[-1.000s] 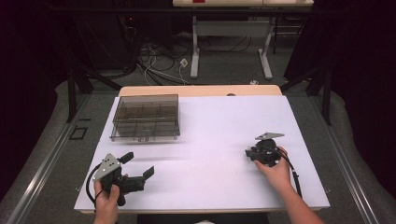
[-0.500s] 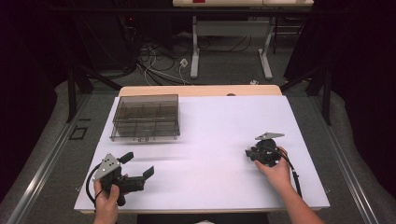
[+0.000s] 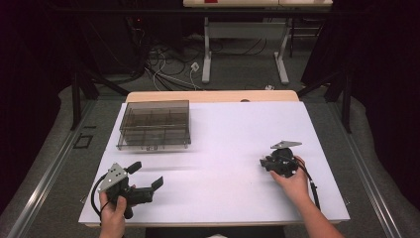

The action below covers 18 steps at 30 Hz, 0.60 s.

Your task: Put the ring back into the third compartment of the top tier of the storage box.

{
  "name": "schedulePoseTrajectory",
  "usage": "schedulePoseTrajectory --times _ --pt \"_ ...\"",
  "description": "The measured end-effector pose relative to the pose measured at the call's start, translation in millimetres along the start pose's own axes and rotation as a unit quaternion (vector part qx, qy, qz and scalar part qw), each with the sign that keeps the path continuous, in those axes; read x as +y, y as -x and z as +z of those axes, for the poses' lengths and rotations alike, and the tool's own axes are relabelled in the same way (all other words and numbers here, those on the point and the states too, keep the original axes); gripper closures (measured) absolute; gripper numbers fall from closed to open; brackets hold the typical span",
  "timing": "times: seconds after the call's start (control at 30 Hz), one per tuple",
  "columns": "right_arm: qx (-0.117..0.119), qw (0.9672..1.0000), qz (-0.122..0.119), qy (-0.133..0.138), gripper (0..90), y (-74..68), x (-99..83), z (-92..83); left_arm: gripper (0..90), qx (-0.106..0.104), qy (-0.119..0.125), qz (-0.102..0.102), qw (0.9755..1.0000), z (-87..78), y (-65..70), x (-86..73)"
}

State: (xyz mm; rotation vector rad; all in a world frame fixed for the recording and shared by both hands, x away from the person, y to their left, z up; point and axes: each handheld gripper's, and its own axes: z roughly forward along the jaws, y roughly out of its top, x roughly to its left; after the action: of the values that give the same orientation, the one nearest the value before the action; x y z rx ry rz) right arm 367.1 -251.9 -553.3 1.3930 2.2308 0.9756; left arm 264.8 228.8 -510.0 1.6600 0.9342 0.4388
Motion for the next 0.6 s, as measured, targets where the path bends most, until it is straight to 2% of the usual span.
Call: schedulePoseTrajectory --times 0.6 --pt "-0.002 0.9998 -0.003 0.019 67.7 0.7 1.3 -10.2 0.5 0.001 0.0 -0.001 1.0 -0.4 -0.1 0.0"
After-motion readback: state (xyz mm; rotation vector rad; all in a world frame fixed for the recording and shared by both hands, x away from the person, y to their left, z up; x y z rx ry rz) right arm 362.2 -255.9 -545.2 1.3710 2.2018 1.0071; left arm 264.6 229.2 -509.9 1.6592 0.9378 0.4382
